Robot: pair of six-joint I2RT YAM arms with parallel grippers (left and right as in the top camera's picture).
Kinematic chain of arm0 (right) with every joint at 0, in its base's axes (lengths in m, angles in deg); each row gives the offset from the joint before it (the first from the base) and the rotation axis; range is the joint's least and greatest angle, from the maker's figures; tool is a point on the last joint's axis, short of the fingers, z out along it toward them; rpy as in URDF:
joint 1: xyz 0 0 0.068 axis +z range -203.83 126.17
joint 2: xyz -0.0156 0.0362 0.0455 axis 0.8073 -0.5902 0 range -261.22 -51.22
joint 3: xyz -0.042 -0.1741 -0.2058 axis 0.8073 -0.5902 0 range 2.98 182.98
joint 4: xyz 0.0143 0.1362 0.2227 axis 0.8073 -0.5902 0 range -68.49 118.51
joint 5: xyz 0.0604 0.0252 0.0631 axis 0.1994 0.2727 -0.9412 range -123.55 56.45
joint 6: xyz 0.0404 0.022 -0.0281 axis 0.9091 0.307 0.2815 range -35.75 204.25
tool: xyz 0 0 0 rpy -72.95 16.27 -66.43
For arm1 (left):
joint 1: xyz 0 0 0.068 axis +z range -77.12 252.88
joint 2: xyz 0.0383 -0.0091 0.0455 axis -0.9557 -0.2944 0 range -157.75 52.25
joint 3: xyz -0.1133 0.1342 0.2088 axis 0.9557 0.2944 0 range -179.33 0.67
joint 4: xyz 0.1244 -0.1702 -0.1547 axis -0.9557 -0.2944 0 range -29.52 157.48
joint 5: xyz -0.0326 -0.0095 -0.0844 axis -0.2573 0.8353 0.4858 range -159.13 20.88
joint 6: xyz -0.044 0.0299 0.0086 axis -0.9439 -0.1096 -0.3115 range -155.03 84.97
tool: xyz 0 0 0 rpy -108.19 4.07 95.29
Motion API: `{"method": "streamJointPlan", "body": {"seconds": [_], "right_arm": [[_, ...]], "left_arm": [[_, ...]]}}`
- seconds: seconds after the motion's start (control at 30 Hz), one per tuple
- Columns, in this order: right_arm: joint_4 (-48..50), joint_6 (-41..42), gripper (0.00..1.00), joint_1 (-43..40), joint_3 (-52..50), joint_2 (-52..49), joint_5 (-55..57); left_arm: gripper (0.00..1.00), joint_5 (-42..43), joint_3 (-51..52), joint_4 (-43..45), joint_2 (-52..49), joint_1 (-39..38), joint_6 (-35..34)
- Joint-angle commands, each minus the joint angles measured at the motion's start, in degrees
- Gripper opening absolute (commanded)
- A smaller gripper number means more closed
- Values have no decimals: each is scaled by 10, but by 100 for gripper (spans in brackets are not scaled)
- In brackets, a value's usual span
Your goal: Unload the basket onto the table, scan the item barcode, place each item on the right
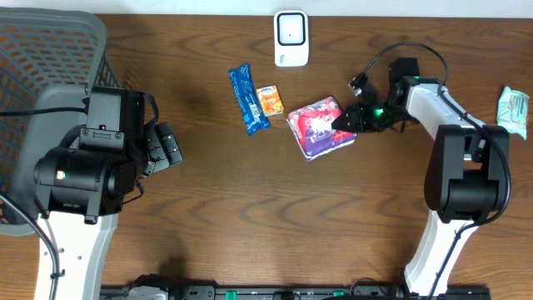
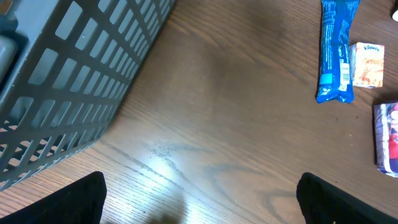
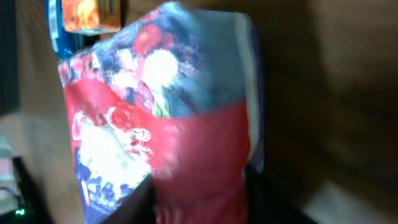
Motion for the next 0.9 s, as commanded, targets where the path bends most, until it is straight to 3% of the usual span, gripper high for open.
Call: {"method": "streamJointPlan", "body": {"seconds": [0.0, 0.17, 0.23, 0.27, 0.3, 0.37, 0.5, 0.6, 0.7, 0.87], "right_arm": [[-39, 12, 32, 13, -4, -4, -16], [-53, 31, 32, 27, -3, -3, -17], [-48, 39, 19, 30, -3, -3, -17], [-44, 54, 6, 30, -3, -3, -17], [-39, 79, 1, 31, -3, -3, -19], [-28, 105, 1, 33, -3, -3, -52], [14, 123, 1, 32, 2, -3, -248], [63, 199, 1, 32, 19, -2, -303], [127, 290, 1, 35, 44, -2, -280], [323, 483, 1, 65, 94, 1, -146]], "left_arm": [[98, -6, -5, -2, -2, 3, 3], [98, -6, -5, -2, -2, 3, 3], [98, -6, -5, -2, -2, 3, 3], [98, -6, -5, -2, -2, 3, 3], [98, -6, -5, -2, -2, 3, 3], [98, -6, -5, -2, -2, 3, 3], [98, -6, -5, -2, -2, 3, 3], [98, -6, -5, -2, -2, 3, 3], [98, -6, -5, -2, -2, 3, 3], [98, -6, -5, -2, -2, 3, 3]]}}
